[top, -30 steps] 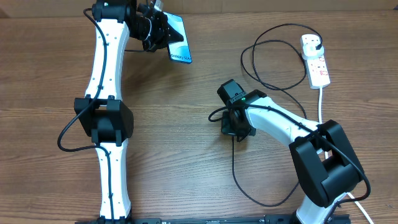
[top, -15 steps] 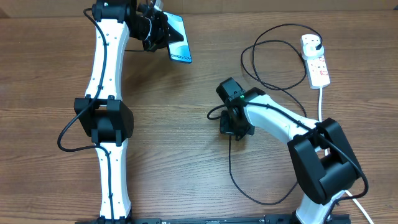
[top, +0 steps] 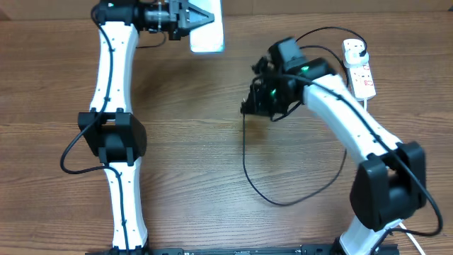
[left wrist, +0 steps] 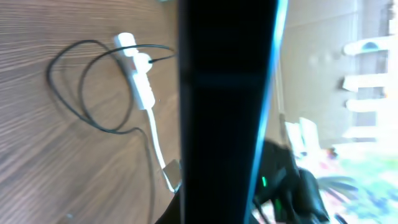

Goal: Plug charger to phone and switch on socket
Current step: 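Lift the plug with the right gripper toward the phone's bottom edge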

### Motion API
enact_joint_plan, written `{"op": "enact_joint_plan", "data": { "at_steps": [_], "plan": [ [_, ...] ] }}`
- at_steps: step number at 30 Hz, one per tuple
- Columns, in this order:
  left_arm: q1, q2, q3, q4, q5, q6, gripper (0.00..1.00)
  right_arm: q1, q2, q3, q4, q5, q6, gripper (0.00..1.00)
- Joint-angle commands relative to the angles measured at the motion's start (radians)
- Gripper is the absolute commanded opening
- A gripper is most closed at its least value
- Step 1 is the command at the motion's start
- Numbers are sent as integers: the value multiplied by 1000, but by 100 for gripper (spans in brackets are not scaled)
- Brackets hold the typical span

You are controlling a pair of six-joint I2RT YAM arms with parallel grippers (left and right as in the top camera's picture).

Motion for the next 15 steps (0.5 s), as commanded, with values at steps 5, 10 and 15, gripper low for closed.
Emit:
{"op": "enact_joint_plan", "data": {
  "at_steps": [5, 10, 15],
  "plan": [
    [17, -15, 16, 14, 185, -34, 4, -45, -41, 24, 81, -589, -228, 4],
    [3, -15, 16, 16, 185, -34, 4, -29, -41, 24, 157, -592, -206, 4],
    [-8, -15, 16, 15, 185, -35, 4, -26, -41, 24, 312, -568, -27, 4]
  ]
}}
